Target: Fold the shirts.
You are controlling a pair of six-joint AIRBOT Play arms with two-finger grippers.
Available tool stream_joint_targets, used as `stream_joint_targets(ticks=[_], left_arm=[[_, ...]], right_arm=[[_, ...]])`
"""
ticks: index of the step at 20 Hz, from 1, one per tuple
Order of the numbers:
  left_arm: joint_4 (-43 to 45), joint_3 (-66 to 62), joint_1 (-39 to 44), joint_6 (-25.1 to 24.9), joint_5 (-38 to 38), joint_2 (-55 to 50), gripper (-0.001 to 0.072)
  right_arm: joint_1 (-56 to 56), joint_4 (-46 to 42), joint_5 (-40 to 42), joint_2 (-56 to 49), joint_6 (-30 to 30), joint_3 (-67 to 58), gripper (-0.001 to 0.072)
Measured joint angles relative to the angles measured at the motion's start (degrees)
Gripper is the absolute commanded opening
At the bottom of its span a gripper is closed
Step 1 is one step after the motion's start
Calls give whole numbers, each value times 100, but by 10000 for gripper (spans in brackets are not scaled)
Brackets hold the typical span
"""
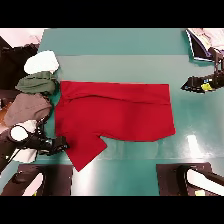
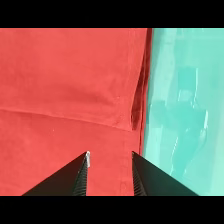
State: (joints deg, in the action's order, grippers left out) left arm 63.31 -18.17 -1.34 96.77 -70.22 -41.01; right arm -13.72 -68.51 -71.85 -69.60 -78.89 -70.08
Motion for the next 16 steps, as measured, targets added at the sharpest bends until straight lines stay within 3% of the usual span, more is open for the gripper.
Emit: stream_joint_targets(ticks=[1,2,3,4,9,13,14,16], left_arm=[[-48,22,0,31,66,0,197],[-35,39,7,42,184,-4,92],[-31,48,2,42,315,-7,91],[-79,52,0,52,389,-4,24],[-345,-2,4,4,599,-4,22],[-494,-293,2,-321,487,-2,22],[-509,-348,2,-385,452,-2,22],[-538,-426,2,-501,407,-2,23]], right_arm=[[0,0,-20,0,2,-2,322],[0,0,-61,0,15,0,322],[0,0,-116,0,37,0,322],[0,-2,-168,0,63,0,322],[-98,-11,-538,162,153,400,322],[-509,-15,-745,739,173,1622,327],[-595,15,-774,905,175,1954,392],[-717,212,-800,1226,177,2634,415]])
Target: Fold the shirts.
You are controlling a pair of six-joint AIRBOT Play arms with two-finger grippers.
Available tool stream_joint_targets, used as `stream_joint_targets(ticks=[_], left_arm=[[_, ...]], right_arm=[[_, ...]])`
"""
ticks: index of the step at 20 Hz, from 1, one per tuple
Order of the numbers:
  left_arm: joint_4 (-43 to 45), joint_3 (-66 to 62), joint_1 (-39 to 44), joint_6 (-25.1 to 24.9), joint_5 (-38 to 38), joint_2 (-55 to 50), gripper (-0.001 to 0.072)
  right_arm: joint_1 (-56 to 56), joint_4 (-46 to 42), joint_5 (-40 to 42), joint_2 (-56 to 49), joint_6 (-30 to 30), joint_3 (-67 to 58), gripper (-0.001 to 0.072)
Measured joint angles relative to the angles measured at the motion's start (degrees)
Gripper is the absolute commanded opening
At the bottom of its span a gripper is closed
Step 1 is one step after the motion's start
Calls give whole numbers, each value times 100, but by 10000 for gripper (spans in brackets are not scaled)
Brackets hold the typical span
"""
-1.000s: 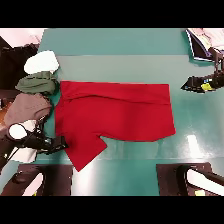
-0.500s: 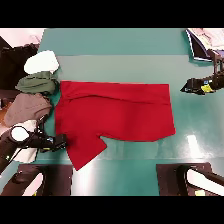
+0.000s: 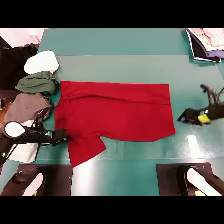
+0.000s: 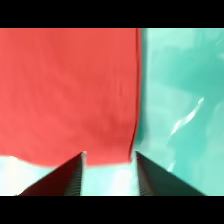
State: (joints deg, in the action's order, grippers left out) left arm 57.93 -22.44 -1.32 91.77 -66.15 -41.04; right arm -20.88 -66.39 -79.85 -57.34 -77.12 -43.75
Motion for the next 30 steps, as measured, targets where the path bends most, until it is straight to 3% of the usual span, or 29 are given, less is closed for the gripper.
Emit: stream_joint_targets(ticks=[8,11,13,17,25,30], left_arm=[[-50,-83,0,-254,-116,-2,22],[-85,-83,0,-341,-179,-2,22],[-94,-83,0,-400,-208,-2,23],[-177,-90,0,-476,-339,11,21],[-815,-765,656,-387,-841,435,21],[-540,-1366,850,-337,-136,481,22]], right_arm=[[431,732,433,125,-105,1449,402],[745,778,743,-50,-219,1458,215],[885,776,872,-129,-249,1384,30],[1001,584,796,-68,-286,1189,17],[1036,-737,-389,1231,-601,562,16],[1036,-925,-39,1596,-787,205,16]])
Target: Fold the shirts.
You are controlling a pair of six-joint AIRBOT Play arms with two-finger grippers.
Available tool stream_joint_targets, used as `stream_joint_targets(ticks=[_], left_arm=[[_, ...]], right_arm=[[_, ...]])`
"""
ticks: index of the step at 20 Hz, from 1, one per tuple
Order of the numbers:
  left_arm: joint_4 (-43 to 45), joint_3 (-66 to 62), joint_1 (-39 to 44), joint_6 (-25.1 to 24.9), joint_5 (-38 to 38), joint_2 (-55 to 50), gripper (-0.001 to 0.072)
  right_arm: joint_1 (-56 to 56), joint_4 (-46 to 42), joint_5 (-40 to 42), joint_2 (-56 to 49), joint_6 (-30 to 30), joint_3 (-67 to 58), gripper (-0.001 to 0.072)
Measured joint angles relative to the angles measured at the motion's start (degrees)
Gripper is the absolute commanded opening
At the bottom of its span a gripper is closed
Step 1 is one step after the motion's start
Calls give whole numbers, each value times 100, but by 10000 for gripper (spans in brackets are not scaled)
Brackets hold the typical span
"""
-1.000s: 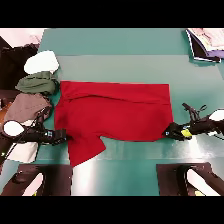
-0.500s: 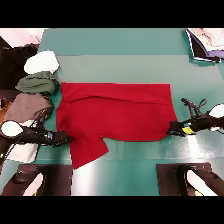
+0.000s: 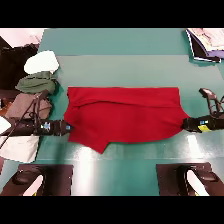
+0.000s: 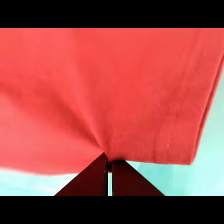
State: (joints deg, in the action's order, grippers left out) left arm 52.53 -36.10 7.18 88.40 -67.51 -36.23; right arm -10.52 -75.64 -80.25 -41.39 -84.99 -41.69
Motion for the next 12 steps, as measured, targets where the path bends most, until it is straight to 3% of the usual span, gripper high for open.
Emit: stream_joint_targets(ticks=[4,12], left_arm=[[321,-133,33,4,901,-267,22],[466,-317,48,-46,2723,-1283,22]], right_arm=[[0,-26,496,-256,-90,-334,16],[2,-42,1043,-1849,-129,-1360,16]])
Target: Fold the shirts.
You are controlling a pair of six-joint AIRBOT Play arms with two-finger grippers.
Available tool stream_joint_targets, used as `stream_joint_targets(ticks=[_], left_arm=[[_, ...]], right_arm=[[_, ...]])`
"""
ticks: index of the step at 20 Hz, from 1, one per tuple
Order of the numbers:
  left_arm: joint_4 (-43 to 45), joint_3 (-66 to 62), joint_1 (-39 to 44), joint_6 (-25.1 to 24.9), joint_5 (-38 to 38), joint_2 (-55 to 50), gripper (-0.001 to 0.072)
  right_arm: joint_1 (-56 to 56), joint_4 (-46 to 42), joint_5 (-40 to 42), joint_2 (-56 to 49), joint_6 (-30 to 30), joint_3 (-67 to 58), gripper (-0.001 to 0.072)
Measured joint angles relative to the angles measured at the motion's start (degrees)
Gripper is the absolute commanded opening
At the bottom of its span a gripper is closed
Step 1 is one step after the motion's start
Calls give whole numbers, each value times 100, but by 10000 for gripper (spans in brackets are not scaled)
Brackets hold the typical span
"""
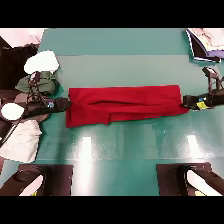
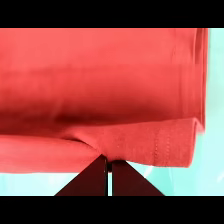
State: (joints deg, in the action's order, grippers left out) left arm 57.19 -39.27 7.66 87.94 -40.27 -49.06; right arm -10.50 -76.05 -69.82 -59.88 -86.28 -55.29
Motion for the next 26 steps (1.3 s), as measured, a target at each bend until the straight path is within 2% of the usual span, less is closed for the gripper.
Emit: stream_joint_targets(ticks=[4,10,11,12,13,14,15,17,18,19,20,21,22,23,24,26], left_arm=[[17,-407,2,-201,533,-608,22],[26,-1121,2,-402,935,-1749,23],[24,-1231,2,-407,986,-1906,80],[37,-1309,2,-417,1010,-2026,374],[57,-1379,-7,-417,1047,-2124,524],[50,-1425,-15,-385,1078,-2188,521],[44,-1458,-11,-341,1075,-2240,521],[37,-1504,-9,-249,1071,-2291,520],[37,-1532,-17,-225,1043,-2306,519],[37,-1576,-17,-197,955,-2315,419],[33,-1628,-13,-181,828,-2319,231],[33,-1687,-13,-179,651,-2326,84],[35,-1740,-13,-179,498,-2328,24],[35,-1788,-13,-192,341,-2330,23],[33,-1816,-13,-210,192,-2332,23],[28,-1860,-13,-249,-74,-2334,23]], right_arm=[[2,2,105,-688,-4,-404,16],[4,7,459,-1357,-7,-728,25],[4,9,551,-1451,-7,-750,113],[4,20,658,-1537,-7,-763,247],[-2,66,761,-1611,48,-772,273],[-9,201,870,-1676,138,-778,308],[0,404,979,-1742,258,-785,398],[-24,660,1108,-1860,463,-839,435],[-63,754,1108,-1915,549,-914,496],[-127,839,1001,-1980,634,-1032,500],[-223,885,824,-2055,719,-1187,501],[-341,925,634,-2131,793,-1351,507],[-479,960,387,-2221,879,-1515,508],[-647,1008,122,-2330,973,-1685,513],[-837,1091,-107,-2450,1073,-1845,567],[-1226,1362,-529,-2715,1274,-2057,580]])
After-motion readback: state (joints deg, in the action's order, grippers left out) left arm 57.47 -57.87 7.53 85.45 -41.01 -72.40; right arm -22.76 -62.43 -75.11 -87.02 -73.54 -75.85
